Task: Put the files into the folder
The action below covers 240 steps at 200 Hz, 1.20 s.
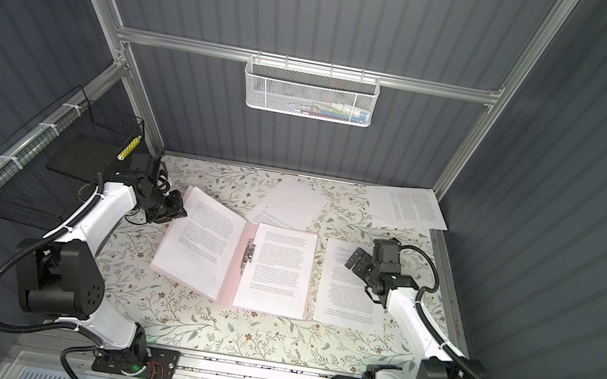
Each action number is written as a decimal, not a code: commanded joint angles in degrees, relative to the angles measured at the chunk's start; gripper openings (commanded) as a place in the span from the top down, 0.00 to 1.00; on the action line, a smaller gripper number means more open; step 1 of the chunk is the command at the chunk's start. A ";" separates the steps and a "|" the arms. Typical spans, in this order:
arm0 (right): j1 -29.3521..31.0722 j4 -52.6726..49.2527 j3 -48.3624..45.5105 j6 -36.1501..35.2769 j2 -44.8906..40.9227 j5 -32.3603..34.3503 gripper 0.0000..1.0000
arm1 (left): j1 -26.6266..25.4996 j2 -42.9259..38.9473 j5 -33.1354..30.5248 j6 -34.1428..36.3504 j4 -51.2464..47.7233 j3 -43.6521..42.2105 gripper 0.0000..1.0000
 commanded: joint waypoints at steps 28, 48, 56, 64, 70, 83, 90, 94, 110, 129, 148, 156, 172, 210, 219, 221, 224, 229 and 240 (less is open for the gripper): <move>-3.93 0.32 2.86 -3.90 3.43 -5.92 0.01 | 0.19 -2.84 -8.27 -2.11 -3.27 6.26 0.33; -6.77 0.03 3.45 -4.07 4.93 -7.01 0.01 | -1.05 -3.33 -9.69 -1.38 -5.21 9.90 0.32; -7.79 0.13 3.65 -4.31 5.50 -7.70 0.01 | -3.20 -2.91 -10.28 -0.89 -5.94 11.53 0.31; -8.76 0.09 4.12 -4.60 6.12 -8.15 0.01 | -6.26 -2.00 -12.09 -0.69 -7.04 13.50 0.30; -9.37 0.02 4.65 -4.81 6.61 -8.42 0.01 | -9.02 -1.29 -14.32 -0.57 -8.30 15.25 0.29; -10.66 0.01 5.46 -5.07 7.58 -9.23 0.01 | -14.24 0.10 -17.58 -1.32 -9.82 18.30 0.29; -11.31 -0.02 5.91 -5.19 8.13 -9.78 0.01 | -17.27 0.44 -18.02 -1.96 -9.32 19.03 0.29; -11.75 -0.08 6.16 -5.25 8.36 -9.87 0.01 | -19.04 0.75 -18.19 -2.36 -8.96 19.51 0.29; -13.47 -0.25 7.16 -5.73 9.51 -10.15 0.01 | -27.65 3.69 -17.85 -3.37 -7.90 22.39 0.29; -15.35 -0.22 8.57 -6.50 11.45 -11.65 0.01 | -36.51 9.39 -13.76 -4.52 -6.08 26.18 0.28; -16.34 -1.31 11.30 -8.07 14.39 -13.63 0.01 | -43.00 15.57 -9.18 -5.79 -3.03 29.26 0.29; -16.46 -2.06 12.81 -8.96 15.73 -14.46 0.01 | -45.19 18.26 -7.16 -6.29 -1.93 30.55 0.28; -16.65 -4.51 15.95 -9.78 18.49 -14.85 0.01 | -48.68 23.43 -4.33 -6.83 -0.37 33.36 0.28; -16.95 -6.15 12.21 -4.67 12.28 -15.42 0.01 | -53.49 33.80 3.49 -7.21 3.52 38.57 0.28; -16.93 -6.97 9.19 -2.90 8.00 -14.56 0.01 | -54.33 35.71 4.39 -6.84 3.45 40.05 0.28; -16.98 -7.42 8.31 -2.44 7.04 -14.47 0.01 | -54.55 36.04 4.68 -6.86 3.51 40.31 0.28; -16.89 -7.67 7.07 -1.82 5.70 -14.35 0.01 | -54.73 36.56 5.32 -6.86 3.79 40.58 0.28; -17.20 -8.34 5.34 -0.46 3.36 -14.25 0.01 | -55.14 37.37 6.06 -7.02 4.26 40.89 0.28; -18.66 -11.73 1.83 2.46 -0.90 -15.75 0.01 | -56.10 39.05 9.12 -7.08 5.21 41.71 0.28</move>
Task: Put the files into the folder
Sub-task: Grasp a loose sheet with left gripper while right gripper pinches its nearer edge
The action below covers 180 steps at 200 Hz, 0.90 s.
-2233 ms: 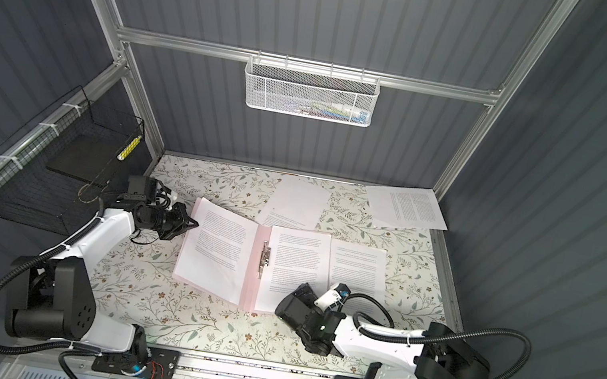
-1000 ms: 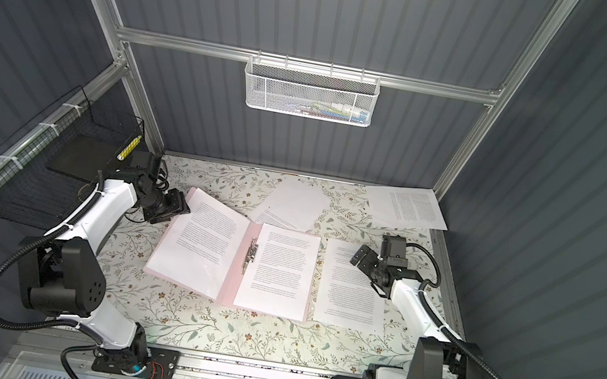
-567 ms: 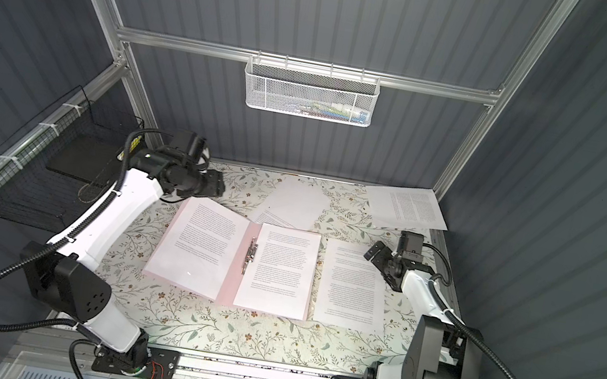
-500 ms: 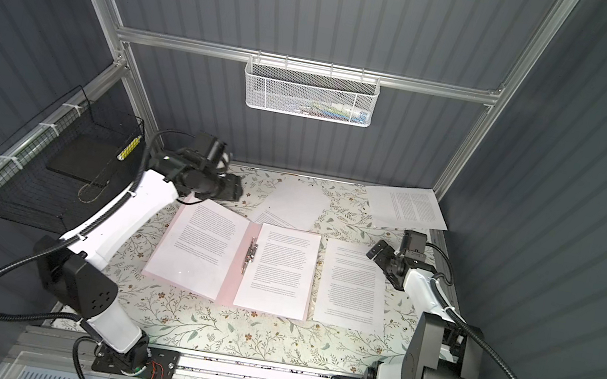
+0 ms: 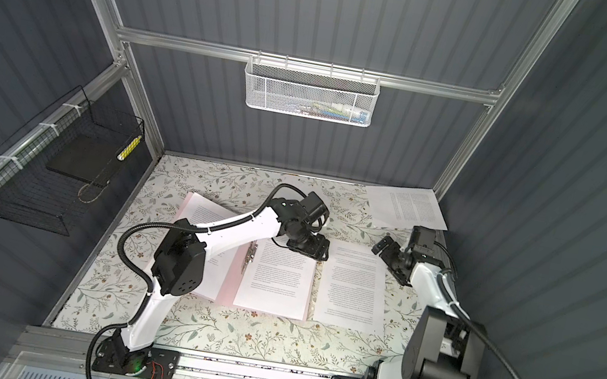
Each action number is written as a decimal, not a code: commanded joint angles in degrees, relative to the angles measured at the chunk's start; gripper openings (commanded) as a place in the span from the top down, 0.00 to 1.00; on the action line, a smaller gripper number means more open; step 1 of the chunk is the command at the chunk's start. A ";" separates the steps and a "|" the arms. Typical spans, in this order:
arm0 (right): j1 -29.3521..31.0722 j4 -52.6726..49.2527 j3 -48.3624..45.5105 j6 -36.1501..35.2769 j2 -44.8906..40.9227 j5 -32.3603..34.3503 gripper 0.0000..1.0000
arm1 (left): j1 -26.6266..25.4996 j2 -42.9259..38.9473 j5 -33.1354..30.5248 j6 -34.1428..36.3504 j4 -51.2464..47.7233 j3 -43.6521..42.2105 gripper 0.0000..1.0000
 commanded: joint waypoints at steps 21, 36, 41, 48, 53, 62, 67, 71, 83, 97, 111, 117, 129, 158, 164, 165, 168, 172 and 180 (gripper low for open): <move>-3.65 -14.24 -11.94 8.99 -17.28 0.26 0.01 | -3.23 5.33 9.19 0.21 2.11 6.81 0.28; -5.90 -18.03 -16.04 10.47 -24.12 1.64 0.01 | -4.08 7.85 10.36 0.53 1.45 9.41 0.28; -7.22 -18.73 -17.38 10.64 -25.94 0.32 0.01 | -4.30 8.40 10.86 0.58 1.55 9.80 0.28; -8.86 -20.11 -18.72 11.36 -28.22 -1.11 0.01 | -4.56 9.10 11.43 0.53 1.94 9.90 0.28; -9.82 -21.28 -19.70 12.19 -29.23 -1.94 0.01 | -4.74 9.48 11.80 0.47 2.24 9.89 0.28; -10.89 -22.92 -21.42 13.90 -30.30 -3.37 0.01 | -4.87 10.25 12.30 0.40 2.54 9.99 0.28; -11.12 -23.10 -22.34 14.71 -30.70 -4.00 0.01 | -4.94 10.60 12.47 0.48 2.54 10.15 0.28; -11.10 -22.95 -23.12 15.41 -31.00 -6.45 0.01 | -5.10 10.83 12.56 0.57 2.62 10.16 0.28; -11.10 -23.07 -25.01 17.90 -31.94 -7.71 0.01 | -5.21 11.25 13.03 0.50 3.38 9.69 0.28; -11.13 -22.89 -26.93 20.14 -33.43 -6.61 0.01 | -5.34 12.01 13.75 0.19 3.95 9.43 0.28; -11.10 -22.19 -28.25 21.85 -34.30 -6.70 0.01 | -5.47 12.94 14.33 0.15 3.69 9.45 0.28; -11.10 -22.43 -28.22 22.19 -34.40 -6.10 0.01 | -5.55 13.09 14.25 0.26 3.68 9.31 0.28; -11.11 -22.19 -28.07 22.32 -34.24 -3.11 0.01 | -5.64 13.62 14.24 0.36 3.53 8.85 0.28; -11.22 -16.41 -28.40 21.77 -31.08 -3.52 0.01 | -5.74 14.45 13.79 0.53 2.61 8.62 0.28; -11.26 -14.95 -28.68 21.77 -29.69 -4.01 0.01 | -5.80 14.62 13.67 0.57 2.39 8.65 0.28; -11.22 -14.68 -28.71 21.77 -29.36 -4.02 0.01 | -5.76 14.63 13.65 0.57 2.34 8.64 0.28; -11.27 -14.01 -28.88 21.77 -28.66 -5.82 0.01 | -5.73 14.72 13.64 0.60 2.30 8.69 0.28; -11.22 -13.10 -29.04 21.89 -27.60 -6.76 0.01 | -5.77 14.78 13.56 0.62 2.20 8.68 0.28; -11.27 -11.14 -29.54 22.09 -25.79 -8.03 0.01 | -5.73 15.11 13.40 0.71 1.96 8.70 0.28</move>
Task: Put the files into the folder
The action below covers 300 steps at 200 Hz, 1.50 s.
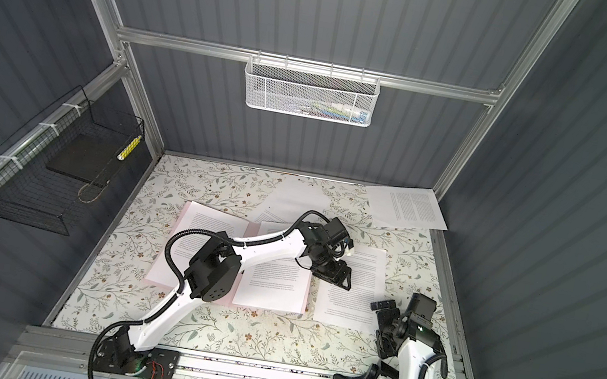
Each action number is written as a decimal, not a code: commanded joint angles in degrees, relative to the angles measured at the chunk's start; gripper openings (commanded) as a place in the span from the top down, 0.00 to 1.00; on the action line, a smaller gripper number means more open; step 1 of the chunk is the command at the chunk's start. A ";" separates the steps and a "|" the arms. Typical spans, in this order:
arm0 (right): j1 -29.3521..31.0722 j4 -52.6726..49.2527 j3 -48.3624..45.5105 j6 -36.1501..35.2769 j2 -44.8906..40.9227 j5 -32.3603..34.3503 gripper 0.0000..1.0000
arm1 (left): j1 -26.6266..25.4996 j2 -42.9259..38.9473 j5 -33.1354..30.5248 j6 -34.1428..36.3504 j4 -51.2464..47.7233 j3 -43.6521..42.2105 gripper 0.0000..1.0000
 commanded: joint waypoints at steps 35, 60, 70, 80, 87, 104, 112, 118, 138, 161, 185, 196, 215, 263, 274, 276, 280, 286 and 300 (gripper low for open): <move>-0.13 11.45 -2.68 0.61 8.89 -6.73 0.01 | -0.36 2.90 0.20 0.86 -2.60 0.18 0.28; 0.00 14.03 -3.87 0.96 8.28 -10.12 0.01 | -0.46 3.80 0.20 0.95 -2.84 0.53 0.28; 0.08 16.98 -4.99 1.73 7.22 -11.14 0.01 | -0.44 4.33 0.46 0.95 -3.07 0.93 0.28; 0.09 18.17 -5.96 2.10 6.17 -11.19 0.01 | -0.62 4.62 0.55 1.03 -3.13 1.04 0.28; 0.07 19.25 -6.62 2.19 5.56 -11.19 0.01 | -0.77 4.77 0.62 1.02 -3.04 1.09 0.28; 0.16 22.06 -8.03 2.86 5.19 -11.54 0.01 | -0.97 5.30 0.73 1.14 -3.28 1.55 0.28; 0.15 23.27 -8.41 3.07 5.60 -11.74 0.01 | -1.12 5.63 0.68 1.21 -3.63 1.95 0.28; 0.07 23.14 -8.07 2.85 5.94 -11.63 0.01 | -1.19 5.90 0.76 1.29 -3.86 2.23 0.28; -1.65 12.03 -0.26 -4.85 5.38 -4.11 0.01 | -1.24 5.71 -0.68 1.80 -5.05 2.46 0.28; -2.48 6.90 6.87 -10.63 9.12 6.48 0.01 | -1.22 4.95 -2.11 1.60 -5.00 1.01 0.28; -3.60 6.45 11.57 -13.65 19.23 6.33 0.01 | -1.15 4.89 -3.15 1.63 -5.83 1.10 0.28; -3.61 8.34 12.08 -14.13 22.59 5.88 0.01 | -1.18 4.55 -3.30 1.57 -5.35 0.75 0.28; -3.52 10.09 13.64 -15.70 27.93 7.14 0.01 | -1.19 4.54 -3.38 1.65 -5.41 0.87 0.28; -0.91 10.49 18.20 -19.93 36.74 5.07 0.01 | -1.14 5.33 -3.22 2.57 -6.46 1.99 0.28; 0.35 10.36 18.78 -20.20 37.86 3.77 0.01 | -1.14 5.52 -3.23 2.58 -6.47 2.09 0.28; 0.51 10.27 18.92 -20.17 38.07 3.56 0.01 | -1.14 5.58 -3.14 2.61 -6.42 2.09 0.28; 1.04 10.23 19.08 -20.04 38.43 3.06 0.01 | -1.14 5.69 -3.10 2.70 -6.38 2.24 0.28; 1.71 10.47 19.13 -19.60 38.72 2.45 0.01 | -1.19 5.88 -2.84 2.62 -6.38 2.42 0.28; 3.02 12.36 18.16 -18.06 38.91 -1.75 0.01 | -1.16 6.59 -2.15 2.70 -6.63 3.15 0.28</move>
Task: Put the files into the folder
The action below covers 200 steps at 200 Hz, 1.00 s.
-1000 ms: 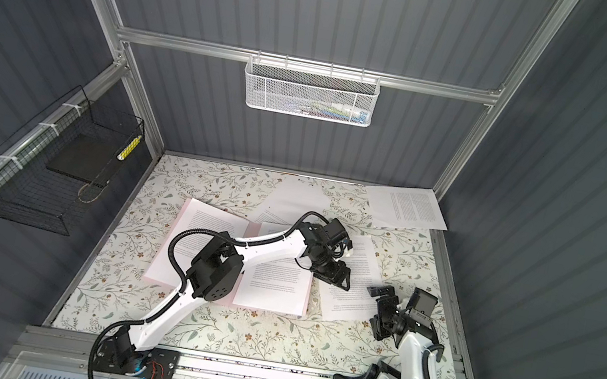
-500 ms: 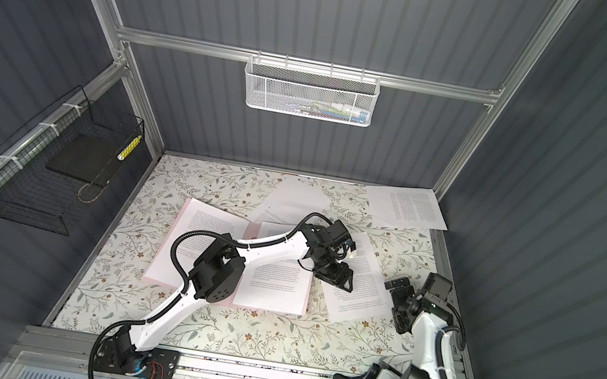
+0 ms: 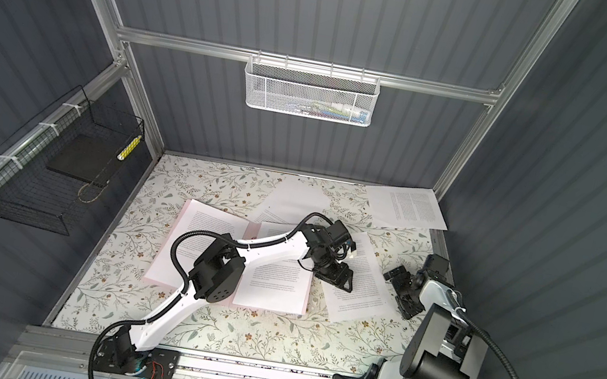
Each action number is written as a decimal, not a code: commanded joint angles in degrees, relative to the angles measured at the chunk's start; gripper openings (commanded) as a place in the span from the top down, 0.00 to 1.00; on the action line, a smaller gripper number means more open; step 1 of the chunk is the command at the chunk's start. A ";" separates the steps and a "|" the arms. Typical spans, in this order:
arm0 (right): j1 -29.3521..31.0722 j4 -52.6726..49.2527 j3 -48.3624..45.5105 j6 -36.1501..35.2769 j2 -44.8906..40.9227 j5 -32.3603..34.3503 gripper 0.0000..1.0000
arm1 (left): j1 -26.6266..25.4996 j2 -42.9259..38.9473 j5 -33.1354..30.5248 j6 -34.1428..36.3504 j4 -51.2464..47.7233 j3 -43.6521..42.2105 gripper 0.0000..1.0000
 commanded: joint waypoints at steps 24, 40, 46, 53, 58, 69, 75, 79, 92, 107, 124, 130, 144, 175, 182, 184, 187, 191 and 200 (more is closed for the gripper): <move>3.54 5.40 -6.12 4.30 3.44 -13.08 0.01 | -0.35 4.73 -1.40 1.42 -6.17 1.11 0.28; 3.67 11.09 -9.13 6.90 3.22 -17.44 0.01 | -0.32 5.09 -1.21 1.66 -6.34 1.40 0.28; 3.74 13.11 -10.11 7.70 2.85 -19.37 0.01 | -0.31 5.17 -1.17 1.68 -6.41 1.55 0.28; 3.86 14.14 -10.80 8.21 1.82 -20.32 0.01 | -0.32 5.35 -1.03 1.67 -6.51 1.58 0.28; 4.03 15.27 -11.44 8.57 0.78 -21.04 0.01 | -0.34 5.52 -1.03 1.61 -6.52 1.64 0.28; 4.41 16.91 -12.59 9.74 -1.95 -22.49 0.01 | -0.31 5.74 -0.75 1.39 -6.43 1.63 0.28; 4.59 17.22 -12.82 10.25 -3.30 -23.18 0.01 | -0.35 5.85 -0.61 1.31 -6.36 1.64 0.28; 4.74 17.17 -12.96 10.53 -4.30 -23.56 0.01 | -0.34 5.88 -0.53 1.24 -6.34 1.64 0.28; 4.82 17.38 -13.81 12.23 -7.85 -23.51 0.01 | -0.33 6.11 -0.34 1.00 -6.08 1.64 0.28; 5.10 19.64 -15.90 15.25 -11.71 -24.08 0.01 | -0.31 6.08 -0.13 0.55 -5.75 1.52 0.28; 6.06 19.91 -18.08 17.74 -15.21 -22.97 0.01 | -0.31 5.79 -0.37 -0.18 -5.13 1.05 0.28; 6.18 20.51 -19.38 19.14 -16.49 -22.96 0.01 | -0.31 5.79 -0.42 -0.32 -4.97 1.01 0.28; 6.25 24.25 -23.21 22.72 -19.54 -24.14 0.01 | -0.31 5.94 -0.34 -0.61 -4.85 1.05 0.28; 7.52 22.09 -26.00 25.39 -26.97 -23.47 0.01 | -0.33 6.33 -0.55 -0.51 -5.11 0.96 0.28; 8.14 21.27 -26.49 25.94 -28.30 -23.11 0.01 | -0.27 6.36 -0.55 -0.52 -5.11 0.98 0.28; 8.29 20.97 -26.71 26.15 -28.64 -22.99 0.01 | -0.25 6.41 -0.54 -0.51 -5.02 1.02 0.28; 8.64 20.64 -27.01 26.57 -29.17 -22.71 0.01 | -0.22 6.40 -0.51 -0.58 -5.07 1.03 0.28; 9.02 20.20 -27.45 27.16 -29.93 -22.34 0.01 | -0.24 6.49 -0.44 -0.52 -5.05 1.08 0.28; 10.11 20.00 -28.85 28.83 -31.66 -21.68 0.01 | -0.23 6.60 -0.41 -0.58 -5.00 1.35 0.28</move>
